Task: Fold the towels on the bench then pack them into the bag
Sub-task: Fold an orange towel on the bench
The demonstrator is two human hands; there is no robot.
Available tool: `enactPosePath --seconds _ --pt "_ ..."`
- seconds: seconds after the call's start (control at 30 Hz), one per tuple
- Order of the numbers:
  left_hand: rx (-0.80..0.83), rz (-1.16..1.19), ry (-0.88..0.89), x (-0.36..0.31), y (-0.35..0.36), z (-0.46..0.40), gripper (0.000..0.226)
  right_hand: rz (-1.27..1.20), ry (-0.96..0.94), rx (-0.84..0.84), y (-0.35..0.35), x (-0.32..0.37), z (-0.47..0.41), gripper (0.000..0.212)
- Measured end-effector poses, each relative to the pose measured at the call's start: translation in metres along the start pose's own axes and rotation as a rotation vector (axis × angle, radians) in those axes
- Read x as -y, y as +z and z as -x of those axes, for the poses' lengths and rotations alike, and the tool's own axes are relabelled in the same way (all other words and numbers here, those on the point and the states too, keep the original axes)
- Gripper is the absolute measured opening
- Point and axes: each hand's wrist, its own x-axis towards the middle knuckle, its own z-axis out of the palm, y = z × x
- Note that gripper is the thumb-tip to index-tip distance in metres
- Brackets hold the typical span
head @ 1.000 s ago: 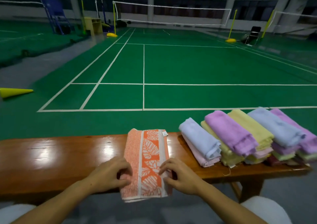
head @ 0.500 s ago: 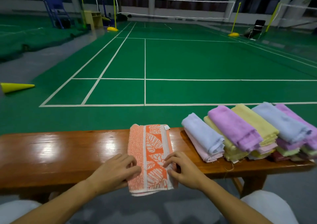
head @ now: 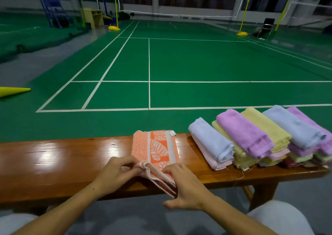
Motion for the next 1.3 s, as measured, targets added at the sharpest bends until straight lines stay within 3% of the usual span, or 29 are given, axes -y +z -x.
enactPosePath --seconds 0.17,0.33,0.4,0.6,0.77,0.83,0.9,0.93,1.0,1.1,1.17,1.3 --pt "-0.014 0.222 -0.163 -0.004 -0.005 -0.004 0.004 -0.094 0.099 -0.137 -0.010 -0.006 -0.004 0.034" --pt "0.011 0.365 -0.221 -0.025 -0.011 -0.003 0.021 -0.376 0.122 -0.237 -0.022 -0.005 -0.003 0.023" --pt "0.034 0.401 -0.231 -0.030 -0.013 -0.004 0.018 -0.544 0.163 -0.284 -0.027 -0.003 -0.003 0.018" --pt "-0.002 0.522 -0.323 -0.032 -0.011 -0.014 0.018 -0.771 0.276 -0.385 -0.027 -0.009 -0.017 0.031" --pt "-0.209 0.369 -0.417 -0.015 -0.012 -0.052 0.029 -0.665 0.453 -0.551 -0.025 -0.032 -0.067 0.039" --pt "-0.277 0.002 -0.418 -0.005 -0.015 -0.062 0.043 -0.476 0.534 -0.616 -0.023 -0.044 -0.079 0.052" --pt "-0.290 -0.329 -0.304 -0.001 -0.010 -0.061 0.050 -0.209 0.479 -0.638 -0.018 -0.046 -0.079 0.048" --pt "-0.239 -0.390 -0.218 -0.001 -0.003 -0.058 0.050 -0.101 0.398 -0.581 -0.015 -0.041 -0.077 0.045" --pt "-0.006 -0.493 -0.065 0.008 0.018 -0.052 0.057 0.045 0.212 -0.314 -0.004 -0.030 -0.075 0.051" --pt "0.319 -0.647 -0.077 0.031 0.033 -0.047 0.078 0.127 0.094 0.047 0.015 -0.035 -0.074 0.064" --pt "0.351 -0.647 -0.084 0.036 0.028 -0.047 0.084 0.116 0.087 0.073 0.015 -0.043 -0.070 0.065" --pt "0.237 -0.582 -0.029 0.032 0.021 -0.048 0.071 0.078 0.138 0.053 0.000 -0.044 -0.064 0.068"
